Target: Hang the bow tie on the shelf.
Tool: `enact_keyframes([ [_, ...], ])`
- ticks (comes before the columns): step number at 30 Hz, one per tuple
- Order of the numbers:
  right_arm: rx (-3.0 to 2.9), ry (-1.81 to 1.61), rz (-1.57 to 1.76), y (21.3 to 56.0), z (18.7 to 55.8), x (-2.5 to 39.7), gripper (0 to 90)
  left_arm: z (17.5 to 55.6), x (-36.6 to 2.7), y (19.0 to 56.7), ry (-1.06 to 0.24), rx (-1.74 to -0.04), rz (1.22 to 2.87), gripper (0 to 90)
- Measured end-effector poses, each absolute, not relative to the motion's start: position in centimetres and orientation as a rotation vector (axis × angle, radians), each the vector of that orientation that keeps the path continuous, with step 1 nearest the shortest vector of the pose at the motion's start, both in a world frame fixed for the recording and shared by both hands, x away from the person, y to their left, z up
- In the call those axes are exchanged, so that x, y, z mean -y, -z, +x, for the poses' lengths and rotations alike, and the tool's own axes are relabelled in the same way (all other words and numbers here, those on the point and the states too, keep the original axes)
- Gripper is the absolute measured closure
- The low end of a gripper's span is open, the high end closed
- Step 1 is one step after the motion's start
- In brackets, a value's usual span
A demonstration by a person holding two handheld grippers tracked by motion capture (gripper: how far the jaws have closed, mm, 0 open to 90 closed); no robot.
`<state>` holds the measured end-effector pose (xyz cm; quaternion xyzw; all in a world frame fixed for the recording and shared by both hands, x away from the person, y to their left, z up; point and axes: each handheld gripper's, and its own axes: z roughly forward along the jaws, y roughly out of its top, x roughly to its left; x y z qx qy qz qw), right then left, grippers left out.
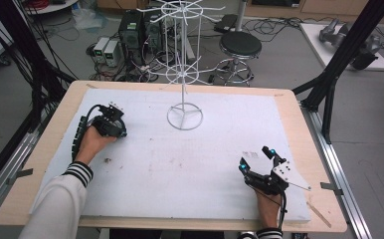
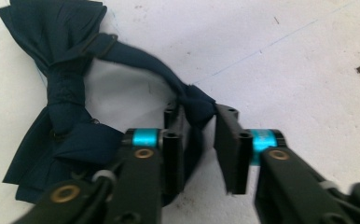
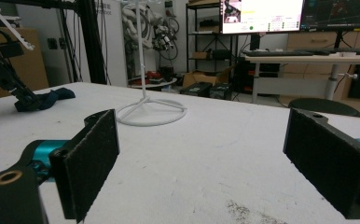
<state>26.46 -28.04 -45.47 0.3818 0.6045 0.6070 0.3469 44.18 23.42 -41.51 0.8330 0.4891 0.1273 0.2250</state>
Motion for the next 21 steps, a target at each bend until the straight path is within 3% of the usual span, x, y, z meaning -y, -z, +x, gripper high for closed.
enact_keyframes([
  [6,-1.565,-1.579,0.989,45.48,26.50,28.10,9.6,44.16,-23.54,41.50,-0.360,-1.355,2.297,82.8],
  [21,-1.564,-1.575,0.988,45.47,26.49,28.10,9.6,43.54,-23.65,40.57,-0.412,-1.293,2.249,83.9],
])
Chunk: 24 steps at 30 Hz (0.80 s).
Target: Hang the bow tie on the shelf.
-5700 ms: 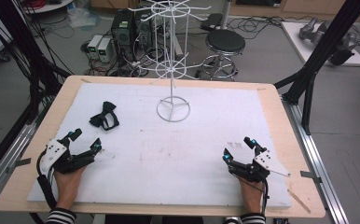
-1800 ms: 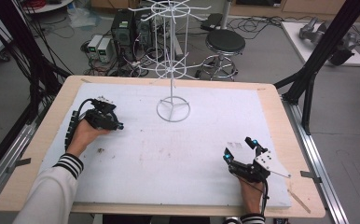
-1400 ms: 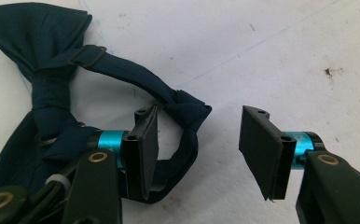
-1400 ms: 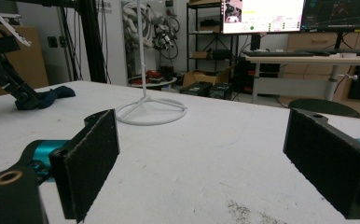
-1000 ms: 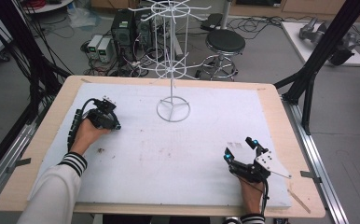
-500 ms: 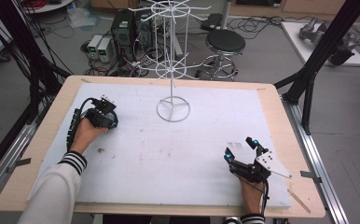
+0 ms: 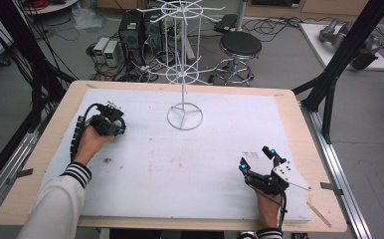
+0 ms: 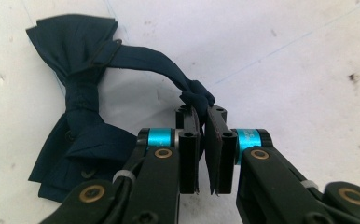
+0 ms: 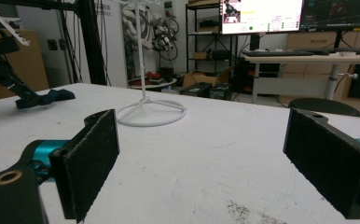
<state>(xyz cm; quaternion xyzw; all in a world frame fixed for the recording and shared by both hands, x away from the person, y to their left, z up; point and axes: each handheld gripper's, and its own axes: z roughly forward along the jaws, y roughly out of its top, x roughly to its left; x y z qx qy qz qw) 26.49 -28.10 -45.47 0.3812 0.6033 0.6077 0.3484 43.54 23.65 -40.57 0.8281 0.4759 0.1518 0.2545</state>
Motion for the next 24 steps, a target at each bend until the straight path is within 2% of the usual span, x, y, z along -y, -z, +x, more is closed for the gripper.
enact_keyframes([
  [24,-1.570,-1.569,0.980,45.5,26.5,28.0,9.6,41.3,-24.0,36.7,-0.458,-1.103,1.955,84.0],
])
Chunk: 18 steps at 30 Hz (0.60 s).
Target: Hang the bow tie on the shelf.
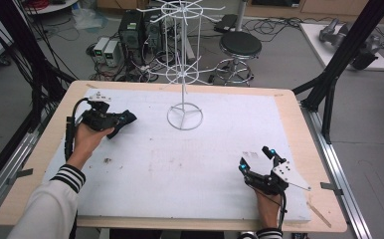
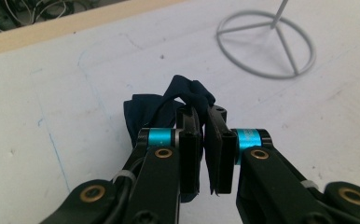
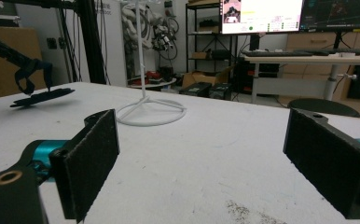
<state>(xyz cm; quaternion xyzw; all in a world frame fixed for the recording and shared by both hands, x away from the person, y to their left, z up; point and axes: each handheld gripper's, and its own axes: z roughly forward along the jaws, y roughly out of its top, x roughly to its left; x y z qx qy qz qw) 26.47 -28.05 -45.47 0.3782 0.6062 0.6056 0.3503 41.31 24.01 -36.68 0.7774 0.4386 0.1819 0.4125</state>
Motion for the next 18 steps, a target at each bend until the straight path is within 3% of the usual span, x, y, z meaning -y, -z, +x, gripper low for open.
enact_keyframes([
  [18,-1.569,-1.568,0.977,45.5,26.5,28.0,9.6,40.3,-22.8,33.6,-0.477,-1.044,1.774,84.0],
])
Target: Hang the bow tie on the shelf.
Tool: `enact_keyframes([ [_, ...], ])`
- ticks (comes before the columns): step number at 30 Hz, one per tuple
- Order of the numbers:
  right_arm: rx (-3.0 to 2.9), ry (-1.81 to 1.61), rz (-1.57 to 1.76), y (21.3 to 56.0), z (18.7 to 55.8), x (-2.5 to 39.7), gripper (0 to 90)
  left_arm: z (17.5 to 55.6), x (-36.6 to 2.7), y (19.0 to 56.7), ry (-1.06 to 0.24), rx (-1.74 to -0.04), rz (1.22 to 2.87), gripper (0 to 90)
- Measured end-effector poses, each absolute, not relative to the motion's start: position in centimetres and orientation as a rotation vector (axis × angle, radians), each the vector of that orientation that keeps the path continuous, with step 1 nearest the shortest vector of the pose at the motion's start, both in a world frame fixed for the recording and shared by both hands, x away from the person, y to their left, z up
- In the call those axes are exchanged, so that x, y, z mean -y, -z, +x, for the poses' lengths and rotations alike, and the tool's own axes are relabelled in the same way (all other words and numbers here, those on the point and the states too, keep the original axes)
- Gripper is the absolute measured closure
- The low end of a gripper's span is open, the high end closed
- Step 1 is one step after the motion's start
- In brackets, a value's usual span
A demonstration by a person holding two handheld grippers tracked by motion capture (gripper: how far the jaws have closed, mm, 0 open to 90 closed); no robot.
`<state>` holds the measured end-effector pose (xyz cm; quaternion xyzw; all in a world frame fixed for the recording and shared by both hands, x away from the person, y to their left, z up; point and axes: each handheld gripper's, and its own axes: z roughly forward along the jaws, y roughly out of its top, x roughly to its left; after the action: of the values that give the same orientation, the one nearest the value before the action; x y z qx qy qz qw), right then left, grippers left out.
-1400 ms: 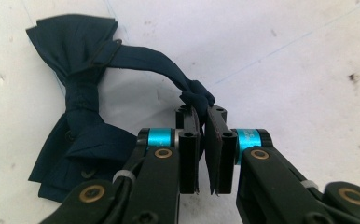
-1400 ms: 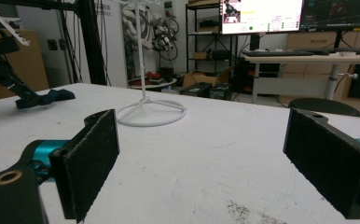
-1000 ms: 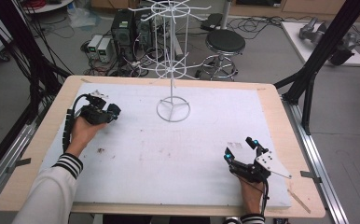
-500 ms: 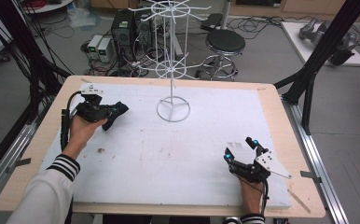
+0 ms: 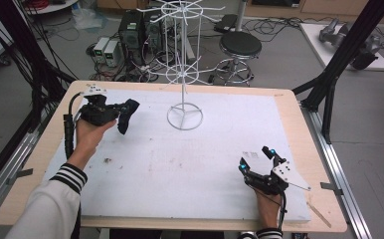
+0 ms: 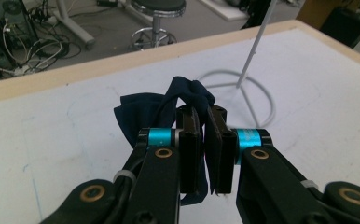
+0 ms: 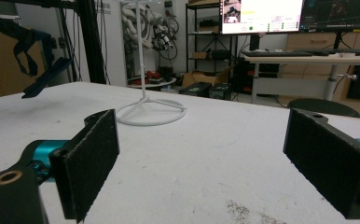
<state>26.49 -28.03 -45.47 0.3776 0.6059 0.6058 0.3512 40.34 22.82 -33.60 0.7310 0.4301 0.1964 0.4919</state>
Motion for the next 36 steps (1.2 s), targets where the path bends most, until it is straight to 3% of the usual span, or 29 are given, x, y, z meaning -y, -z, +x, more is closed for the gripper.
enact_keyframes([
  [20,-1.570,-1.572,0.978,45.5,26.5,28.1,9.6,41.4,-21.2,29.5,-0.556,-1.010,1.699,84.0],
  [36,-1.571,-1.572,0.975,45.5,26.5,28.1,9.6,43.5,-21.0,27.8,-0.542,-1.013,1.640,84.0],
])
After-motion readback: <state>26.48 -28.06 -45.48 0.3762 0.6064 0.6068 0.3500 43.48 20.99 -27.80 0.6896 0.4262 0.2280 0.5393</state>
